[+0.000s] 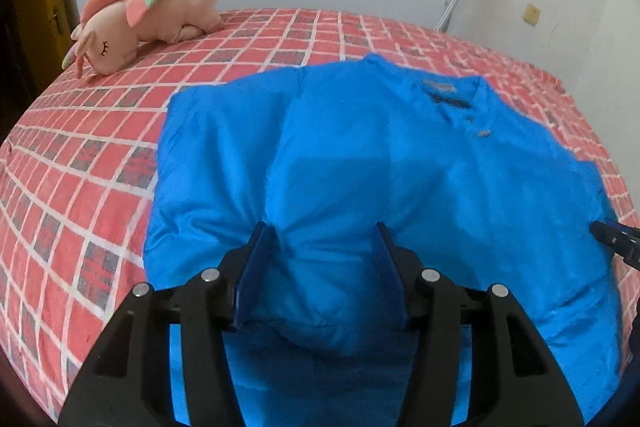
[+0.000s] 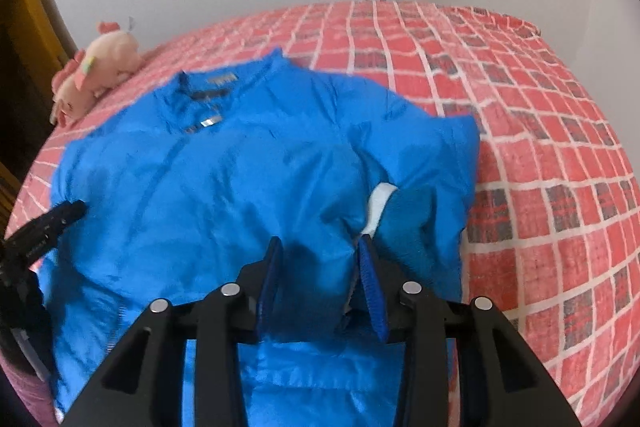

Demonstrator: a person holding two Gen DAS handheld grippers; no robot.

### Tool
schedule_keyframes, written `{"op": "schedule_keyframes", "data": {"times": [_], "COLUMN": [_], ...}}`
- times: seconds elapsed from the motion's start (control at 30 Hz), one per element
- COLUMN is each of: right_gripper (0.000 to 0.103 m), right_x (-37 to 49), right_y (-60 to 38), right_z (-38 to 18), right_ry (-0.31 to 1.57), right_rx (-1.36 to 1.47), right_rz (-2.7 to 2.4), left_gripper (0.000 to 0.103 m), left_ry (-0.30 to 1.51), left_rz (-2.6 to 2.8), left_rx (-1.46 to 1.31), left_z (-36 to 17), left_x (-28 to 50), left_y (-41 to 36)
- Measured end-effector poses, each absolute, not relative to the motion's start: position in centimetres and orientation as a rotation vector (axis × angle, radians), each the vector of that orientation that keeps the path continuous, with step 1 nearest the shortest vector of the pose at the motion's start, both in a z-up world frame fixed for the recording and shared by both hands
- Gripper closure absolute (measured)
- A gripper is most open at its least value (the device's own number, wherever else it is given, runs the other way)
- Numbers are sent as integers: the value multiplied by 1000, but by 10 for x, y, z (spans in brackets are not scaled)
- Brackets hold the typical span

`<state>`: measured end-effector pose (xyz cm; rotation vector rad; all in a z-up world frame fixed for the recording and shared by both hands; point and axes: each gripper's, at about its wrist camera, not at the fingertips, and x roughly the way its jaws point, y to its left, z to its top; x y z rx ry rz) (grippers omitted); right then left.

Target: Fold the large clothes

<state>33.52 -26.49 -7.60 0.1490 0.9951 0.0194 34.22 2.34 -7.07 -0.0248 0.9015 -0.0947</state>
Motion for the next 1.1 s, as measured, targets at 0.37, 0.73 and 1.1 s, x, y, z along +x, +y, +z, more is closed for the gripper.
{"op": "schedule_keyframes", "data": {"times": [0.37, 0.73, 1.1], "right_gripper": [63, 62, 50], "right_x": [329, 334, 221], "right_y": [-266, -266, -280], "right_z": [-70, -77, -37], "right_ry": [968, 990, 959], "right_rx": [172, 171, 150], "right_rz": [18, 43, 120], "left_gripper": [52, 51, 32], "left_ry": [879, 905, 898], "left_rz": [-66, -115, -93], "left_rx": [19, 22, 114], "left_z": [-67, -74, -24], "left_x": [335, 340, 236], "left_y": [20, 15, 71]}}
